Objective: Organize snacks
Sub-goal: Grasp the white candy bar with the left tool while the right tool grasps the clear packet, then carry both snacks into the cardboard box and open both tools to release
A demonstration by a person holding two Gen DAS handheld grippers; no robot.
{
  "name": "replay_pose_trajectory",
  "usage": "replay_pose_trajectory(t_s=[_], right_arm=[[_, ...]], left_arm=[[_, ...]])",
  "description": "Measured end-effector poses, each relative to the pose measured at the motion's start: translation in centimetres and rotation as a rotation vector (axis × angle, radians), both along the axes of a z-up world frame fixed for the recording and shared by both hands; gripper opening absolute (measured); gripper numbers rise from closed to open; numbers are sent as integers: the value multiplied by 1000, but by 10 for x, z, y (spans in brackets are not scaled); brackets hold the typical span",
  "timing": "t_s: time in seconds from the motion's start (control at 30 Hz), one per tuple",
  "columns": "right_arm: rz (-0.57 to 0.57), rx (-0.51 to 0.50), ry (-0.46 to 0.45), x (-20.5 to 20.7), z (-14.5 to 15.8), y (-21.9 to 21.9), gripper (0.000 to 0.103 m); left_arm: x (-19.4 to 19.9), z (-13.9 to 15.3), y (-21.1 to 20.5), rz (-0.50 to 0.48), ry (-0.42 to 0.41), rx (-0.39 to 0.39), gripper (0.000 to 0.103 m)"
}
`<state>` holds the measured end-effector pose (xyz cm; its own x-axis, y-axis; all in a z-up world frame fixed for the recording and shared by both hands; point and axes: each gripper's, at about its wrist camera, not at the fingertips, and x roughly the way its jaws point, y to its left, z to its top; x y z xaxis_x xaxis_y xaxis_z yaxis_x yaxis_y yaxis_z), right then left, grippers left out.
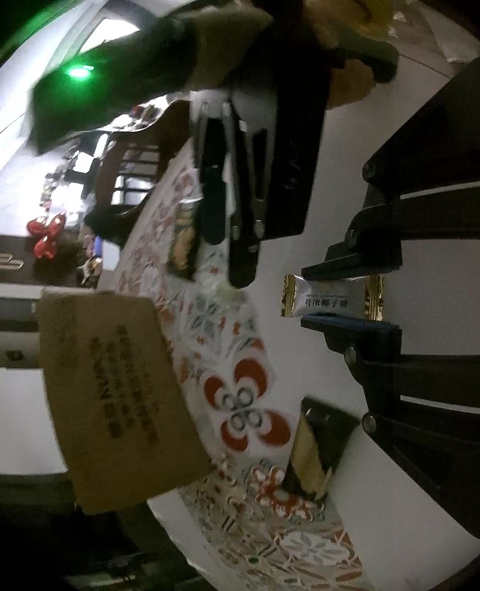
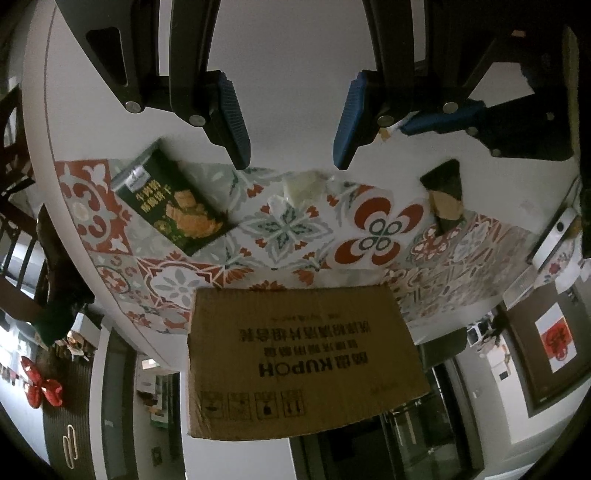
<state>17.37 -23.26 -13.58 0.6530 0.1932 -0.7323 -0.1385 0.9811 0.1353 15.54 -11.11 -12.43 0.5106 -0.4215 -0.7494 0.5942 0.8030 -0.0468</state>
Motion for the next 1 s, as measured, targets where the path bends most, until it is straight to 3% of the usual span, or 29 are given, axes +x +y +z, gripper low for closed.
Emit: replay_pose_trajectory(t_s=[0.43,0.63,0.7,1.0], right_arm=[[-22,17,0,25,-5,8,47],[-30,22,18,30,-8,8,36],[-21,13,19,30,-8,11,28],[-28,6,17,27,-7,12,28]], left_arm=[[35,11,16,117,-32,-29,19],[47,9,16,131,-3,-51,19],[49,10,15,133,1,-56,19],[51,13,19,156,3,-71,19]])
